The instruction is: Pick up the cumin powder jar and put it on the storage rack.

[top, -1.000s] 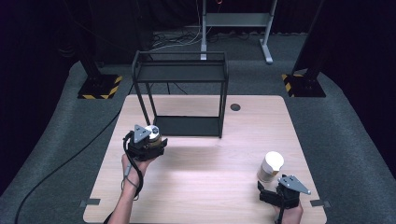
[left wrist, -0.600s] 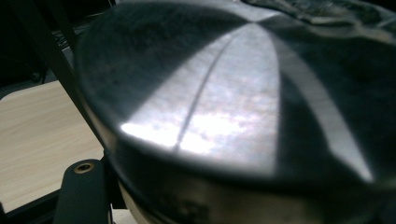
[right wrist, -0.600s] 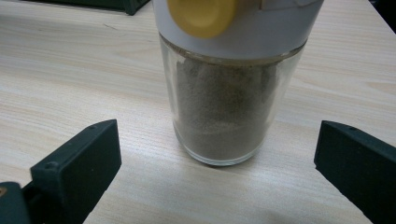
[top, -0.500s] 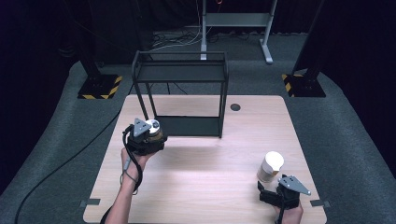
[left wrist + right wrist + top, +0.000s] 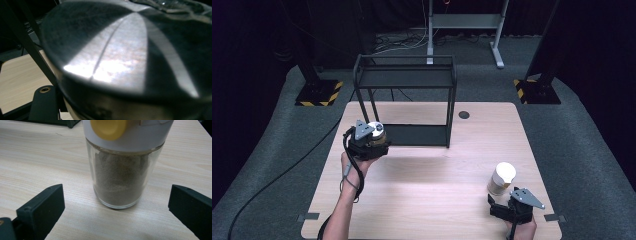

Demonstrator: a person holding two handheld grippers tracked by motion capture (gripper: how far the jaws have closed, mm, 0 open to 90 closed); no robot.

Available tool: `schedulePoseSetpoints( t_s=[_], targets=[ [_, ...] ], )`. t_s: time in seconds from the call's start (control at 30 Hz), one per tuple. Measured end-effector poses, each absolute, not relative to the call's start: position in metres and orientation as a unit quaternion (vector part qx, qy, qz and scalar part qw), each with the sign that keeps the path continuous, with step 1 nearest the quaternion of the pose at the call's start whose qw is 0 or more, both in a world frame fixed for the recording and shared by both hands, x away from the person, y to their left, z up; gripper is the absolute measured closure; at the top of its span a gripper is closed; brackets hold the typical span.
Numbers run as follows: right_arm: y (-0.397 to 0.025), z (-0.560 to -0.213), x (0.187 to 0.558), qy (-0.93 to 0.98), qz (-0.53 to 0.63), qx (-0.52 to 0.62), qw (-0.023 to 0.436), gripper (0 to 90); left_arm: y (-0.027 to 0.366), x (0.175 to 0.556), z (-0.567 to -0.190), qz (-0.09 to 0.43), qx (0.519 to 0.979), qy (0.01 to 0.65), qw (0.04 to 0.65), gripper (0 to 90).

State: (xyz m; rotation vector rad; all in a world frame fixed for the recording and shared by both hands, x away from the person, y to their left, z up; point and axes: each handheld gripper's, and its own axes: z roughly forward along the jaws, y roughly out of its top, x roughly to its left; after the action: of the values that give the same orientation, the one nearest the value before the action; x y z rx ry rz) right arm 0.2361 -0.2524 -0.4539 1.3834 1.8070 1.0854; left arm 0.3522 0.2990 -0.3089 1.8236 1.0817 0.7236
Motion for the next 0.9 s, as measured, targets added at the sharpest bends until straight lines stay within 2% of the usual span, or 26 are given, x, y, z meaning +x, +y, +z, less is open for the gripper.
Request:
schedulePoseSetpoints(
  t_s=[0.57, 0.9],
  targets=[
    [-0.251, -0.453, 0.238, 0.684, 0.406, 0.526, 0.303, 0.0, 0.304, 0.351, -0.279, 0.274, 0.741, 0.42, 0.447, 30.5],
    [-0.252, -0.453, 0.238, 0.683, 0.406, 0.527, 0.302, 0.0, 0.3, 0.366, -0.249, 0.274, 0.747, 0.403, 0.452, 30.6]
  ],
)
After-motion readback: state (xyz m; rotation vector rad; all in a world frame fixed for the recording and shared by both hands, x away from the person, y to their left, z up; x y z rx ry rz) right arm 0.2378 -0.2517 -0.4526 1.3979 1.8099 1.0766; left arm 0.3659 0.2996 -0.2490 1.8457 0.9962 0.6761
